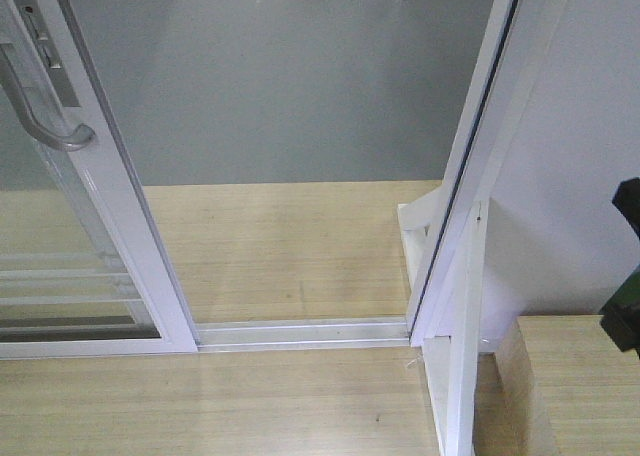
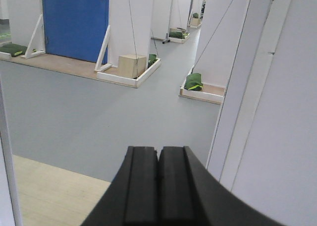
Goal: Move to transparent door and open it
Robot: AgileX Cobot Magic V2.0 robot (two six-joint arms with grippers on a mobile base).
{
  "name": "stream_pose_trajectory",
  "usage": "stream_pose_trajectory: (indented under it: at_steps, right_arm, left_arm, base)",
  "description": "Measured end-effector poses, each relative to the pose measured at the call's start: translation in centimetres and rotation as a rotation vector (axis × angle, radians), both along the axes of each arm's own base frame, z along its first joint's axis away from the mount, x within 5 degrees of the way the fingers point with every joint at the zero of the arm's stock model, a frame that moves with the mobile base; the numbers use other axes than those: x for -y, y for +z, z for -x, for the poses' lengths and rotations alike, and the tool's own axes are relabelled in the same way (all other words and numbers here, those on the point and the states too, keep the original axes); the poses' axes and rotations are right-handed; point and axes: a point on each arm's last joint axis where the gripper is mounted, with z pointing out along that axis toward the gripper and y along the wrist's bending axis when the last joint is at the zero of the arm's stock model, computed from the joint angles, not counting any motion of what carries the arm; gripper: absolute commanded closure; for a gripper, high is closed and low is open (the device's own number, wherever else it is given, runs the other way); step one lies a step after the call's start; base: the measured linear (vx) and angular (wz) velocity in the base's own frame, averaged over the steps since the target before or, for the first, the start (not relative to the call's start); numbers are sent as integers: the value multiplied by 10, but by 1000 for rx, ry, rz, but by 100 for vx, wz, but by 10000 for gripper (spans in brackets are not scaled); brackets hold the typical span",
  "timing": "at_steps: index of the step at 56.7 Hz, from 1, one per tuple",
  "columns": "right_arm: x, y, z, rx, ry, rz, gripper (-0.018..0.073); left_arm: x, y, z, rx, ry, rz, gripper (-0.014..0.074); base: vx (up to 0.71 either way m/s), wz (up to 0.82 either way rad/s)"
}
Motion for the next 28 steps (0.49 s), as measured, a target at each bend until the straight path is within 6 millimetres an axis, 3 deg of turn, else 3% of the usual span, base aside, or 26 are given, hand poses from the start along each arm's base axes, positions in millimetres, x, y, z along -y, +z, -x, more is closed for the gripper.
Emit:
stream_pose_trajectory:
  at_steps: [12,28]
  right_arm:
    - [5,-6,13,-30,-11,24,561]
    - [6,-7,14,-26,-11,73,561]
  left_arm:
    - [2,-15,26,-9,-36,11,603]
    - [3,-31,24,5,-38,41,603]
  base:
    - [0,0]
    - [0,0]
